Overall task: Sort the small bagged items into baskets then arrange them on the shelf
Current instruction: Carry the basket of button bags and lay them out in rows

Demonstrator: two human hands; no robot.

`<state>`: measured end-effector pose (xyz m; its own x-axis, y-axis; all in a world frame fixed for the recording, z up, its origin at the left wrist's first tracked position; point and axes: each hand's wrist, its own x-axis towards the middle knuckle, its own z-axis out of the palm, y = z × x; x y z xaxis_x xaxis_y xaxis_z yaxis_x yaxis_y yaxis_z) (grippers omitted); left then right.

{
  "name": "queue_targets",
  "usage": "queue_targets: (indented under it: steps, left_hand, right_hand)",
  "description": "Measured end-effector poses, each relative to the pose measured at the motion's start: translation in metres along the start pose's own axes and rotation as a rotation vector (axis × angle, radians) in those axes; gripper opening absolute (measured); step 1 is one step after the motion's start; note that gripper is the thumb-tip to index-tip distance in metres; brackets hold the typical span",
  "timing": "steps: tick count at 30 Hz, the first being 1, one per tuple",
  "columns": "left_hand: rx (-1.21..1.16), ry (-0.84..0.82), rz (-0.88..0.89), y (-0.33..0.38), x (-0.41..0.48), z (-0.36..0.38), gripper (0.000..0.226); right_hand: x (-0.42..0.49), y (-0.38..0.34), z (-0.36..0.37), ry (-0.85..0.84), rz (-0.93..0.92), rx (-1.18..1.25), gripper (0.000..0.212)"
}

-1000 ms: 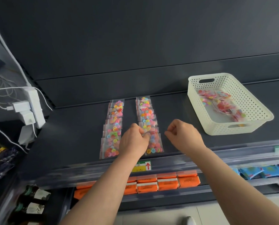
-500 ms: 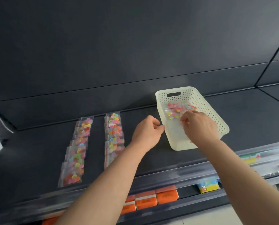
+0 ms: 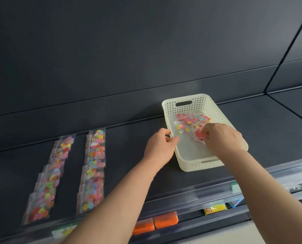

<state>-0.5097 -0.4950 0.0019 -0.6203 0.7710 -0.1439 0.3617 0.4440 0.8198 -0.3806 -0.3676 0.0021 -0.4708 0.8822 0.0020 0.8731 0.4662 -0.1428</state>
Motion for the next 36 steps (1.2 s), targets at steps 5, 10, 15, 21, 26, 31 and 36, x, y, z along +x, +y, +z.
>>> queue_targets:
  steps: [5,10,15,21,26,31,36]
  left_hand:
    - [-0.02,-0.06,-0.008,0.015,0.005,0.024,0.034]
    - [-0.017,0.004,-0.054,0.01,0.008,0.016,0.034]
    - [-0.033,0.038,-0.088,-0.001,0.008,-0.001,0.034]
    - [-0.08,0.035,-0.085,-0.013,0.001,-0.018,0.032]
    - [-0.12,0.077,-0.079,-0.029,-0.001,-0.044,0.025]
    - [-0.391,0.082,-0.137,-0.036,-0.003,-0.07,0.019]
    - [-0.7,0.084,-0.188,-0.056,-0.003,-0.095,0.026]
  right_hand:
    - [0.027,0.002,-0.003,0.047,-0.101,0.026,0.023]
    - [0.057,-0.005,0.014,-0.068,-0.138,-0.015,0.041]
    - [0.059,-0.012,0.025,-0.04,-0.156,-0.059,0.031]
    - [0.051,-0.019,0.017,0.143,-0.14,0.01,0.023]
    - [0.026,-0.044,-0.018,0.302,-0.023,0.652,0.021]
    - [-0.005,-0.109,-0.025,0.024,-0.076,1.158,0.01]
    - [-0.024,-0.14,0.002,-0.362,-0.073,1.191,0.016]
